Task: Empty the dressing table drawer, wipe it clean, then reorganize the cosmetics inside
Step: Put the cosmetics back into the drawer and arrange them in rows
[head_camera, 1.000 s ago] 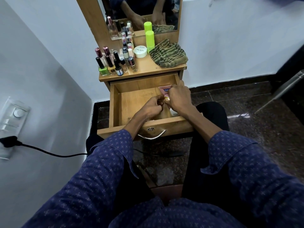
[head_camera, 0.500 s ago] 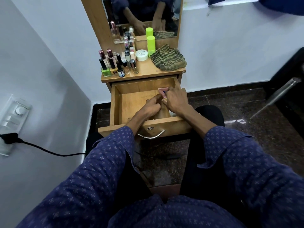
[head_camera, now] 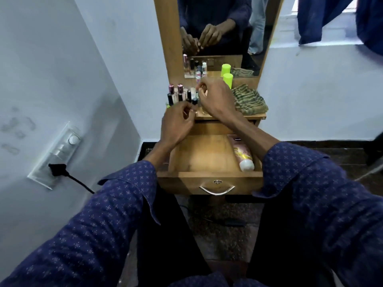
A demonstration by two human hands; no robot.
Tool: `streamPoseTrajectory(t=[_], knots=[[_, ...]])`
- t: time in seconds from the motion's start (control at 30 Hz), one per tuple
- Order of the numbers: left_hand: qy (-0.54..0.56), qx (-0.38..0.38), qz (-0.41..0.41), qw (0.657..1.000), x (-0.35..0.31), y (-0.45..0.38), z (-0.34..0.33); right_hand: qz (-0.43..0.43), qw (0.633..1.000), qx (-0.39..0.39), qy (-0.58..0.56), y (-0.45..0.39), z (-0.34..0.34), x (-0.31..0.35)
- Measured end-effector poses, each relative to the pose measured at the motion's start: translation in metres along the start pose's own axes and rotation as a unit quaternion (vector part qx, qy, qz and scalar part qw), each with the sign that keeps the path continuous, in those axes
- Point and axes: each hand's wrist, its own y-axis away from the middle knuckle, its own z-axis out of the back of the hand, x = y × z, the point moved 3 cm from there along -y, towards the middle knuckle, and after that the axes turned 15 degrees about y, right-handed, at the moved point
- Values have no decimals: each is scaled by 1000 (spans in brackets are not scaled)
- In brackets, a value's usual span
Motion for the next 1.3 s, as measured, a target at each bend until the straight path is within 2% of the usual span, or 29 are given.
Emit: streamPoseTrajectory(t=[0.13,0.3,0.43,0.57,0.7,0.87,1.03,1.17,1.23,1.3], knots=[[-19,-101,11,995,0,-36,42,2,998,47,-31,-47,-8,22],[-31,-176,137,974,35,-84,70,20,982,188,-6,-80,-25,39],[9,-133,247,960,79,-104,66,21,955,294,-10,-101,-49,46],[52,-94,306,946,113,-112,49,4,933,359,7,-116,-64,48],[75,-38,341,936,135,-120,36,33,906,422,-27,-118,-70,58],[96,-36,351,931,149,-124,29,49,890,442,-97,-125,-96,65],[113,-60,364,923,154,-123,27,40,892,440,-94,-129,-96,63],[186,-120,398,890,156,-121,30,5,885,448,-127,-132,-102,53],[221,-155,402,875,160,-119,33,-1,908,404,-112,-127,-96,52],[235,-189,405,863,163,-115,39,5,943,313,-116,-121,-85,56]])
